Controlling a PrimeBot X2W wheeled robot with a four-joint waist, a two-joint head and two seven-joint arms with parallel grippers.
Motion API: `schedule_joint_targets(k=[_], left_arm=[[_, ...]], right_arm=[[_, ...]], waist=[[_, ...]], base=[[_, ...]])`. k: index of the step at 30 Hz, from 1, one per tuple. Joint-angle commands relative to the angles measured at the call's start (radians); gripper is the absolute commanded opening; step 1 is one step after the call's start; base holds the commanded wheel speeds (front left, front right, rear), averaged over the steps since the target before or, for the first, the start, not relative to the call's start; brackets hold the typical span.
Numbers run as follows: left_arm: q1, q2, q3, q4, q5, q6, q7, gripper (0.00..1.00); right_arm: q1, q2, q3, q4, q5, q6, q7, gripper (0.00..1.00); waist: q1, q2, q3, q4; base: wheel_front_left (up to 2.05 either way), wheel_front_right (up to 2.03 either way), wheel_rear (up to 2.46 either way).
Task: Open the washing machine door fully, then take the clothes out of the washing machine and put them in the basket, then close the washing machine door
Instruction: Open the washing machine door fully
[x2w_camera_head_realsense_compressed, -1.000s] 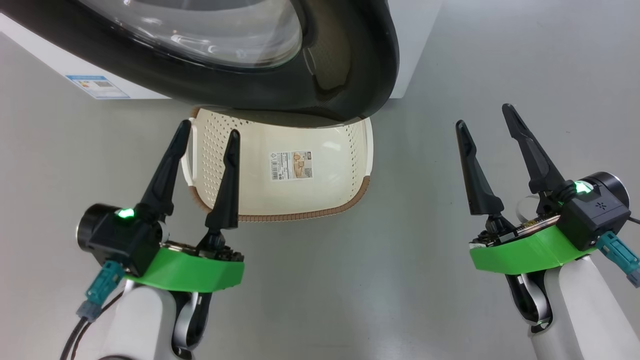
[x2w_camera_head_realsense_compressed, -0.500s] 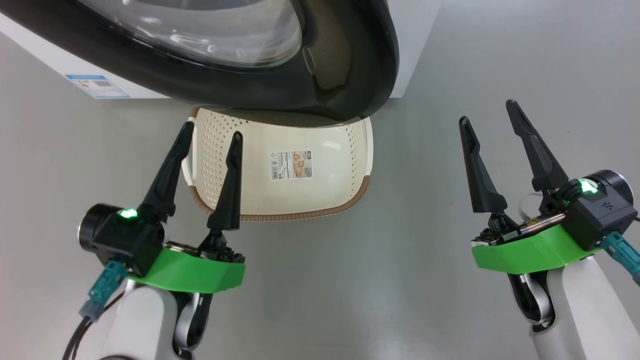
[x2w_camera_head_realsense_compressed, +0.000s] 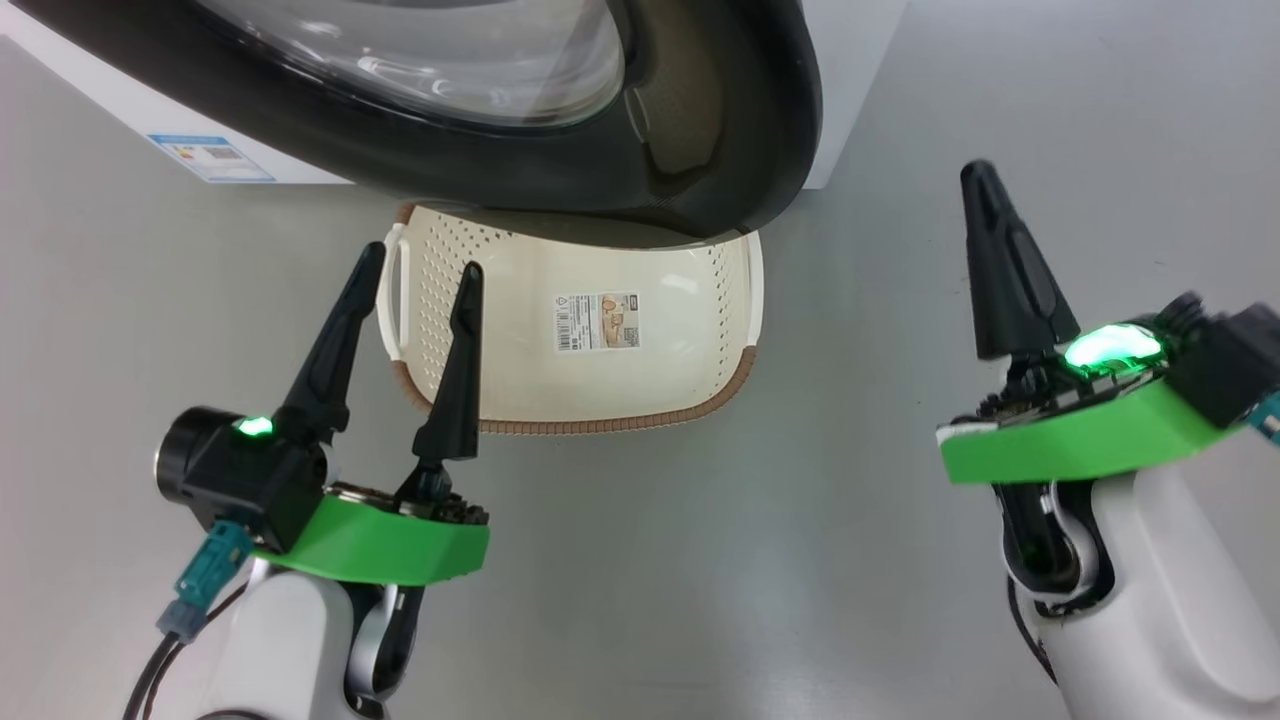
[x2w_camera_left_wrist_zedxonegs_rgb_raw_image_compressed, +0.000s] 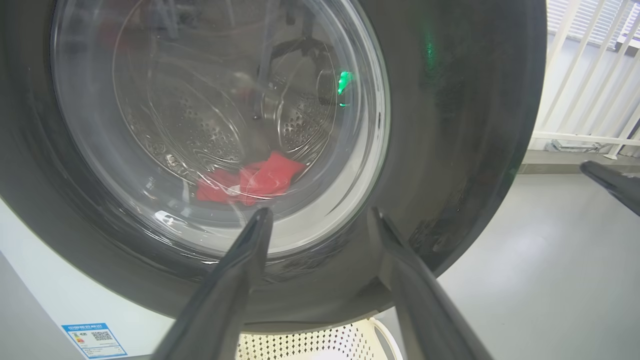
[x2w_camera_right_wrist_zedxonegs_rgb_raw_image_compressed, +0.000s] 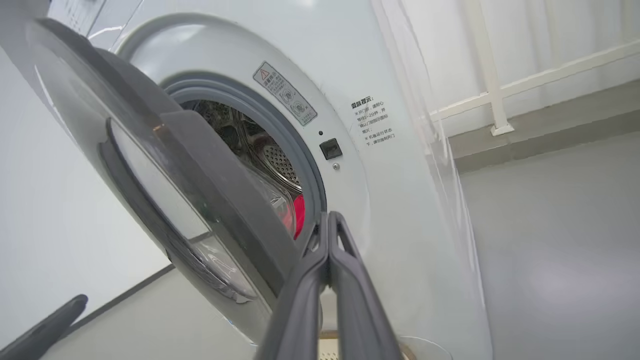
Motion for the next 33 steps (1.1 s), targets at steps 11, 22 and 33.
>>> schedule_joint_targets(k=[11,22,33], left_arm=[[-0.003,0.018,0.022,-0.027,-0.008,0.004,-0.008,1.0],[0.0,0.018,0.015,-0.02,-0.011,0.011,-0.008,1.0],[-0.012,0.018,0.002,-0.014,-0.008,0.013,-0.008,1.0]], right_arm=[[-0.219,-0.022,0.039,0.016,0.688,0.006,0.122,0.0],[-0.386,-0.057,0.019,0.196,1.172,0.006,0.537,0.0],[-0.611,-0.155,0.17,0.358,1.264,0.006,0.757,0.0]], waist=[[0.0,0.0,0.022,0.027],[0.0,0.0,0.033,0.046],[0.0,0.0,0.056,0.055]], base=[[0.0,0.0,0.0],[0.0,0.0,0.0],[0.0,0.0,0.0]])
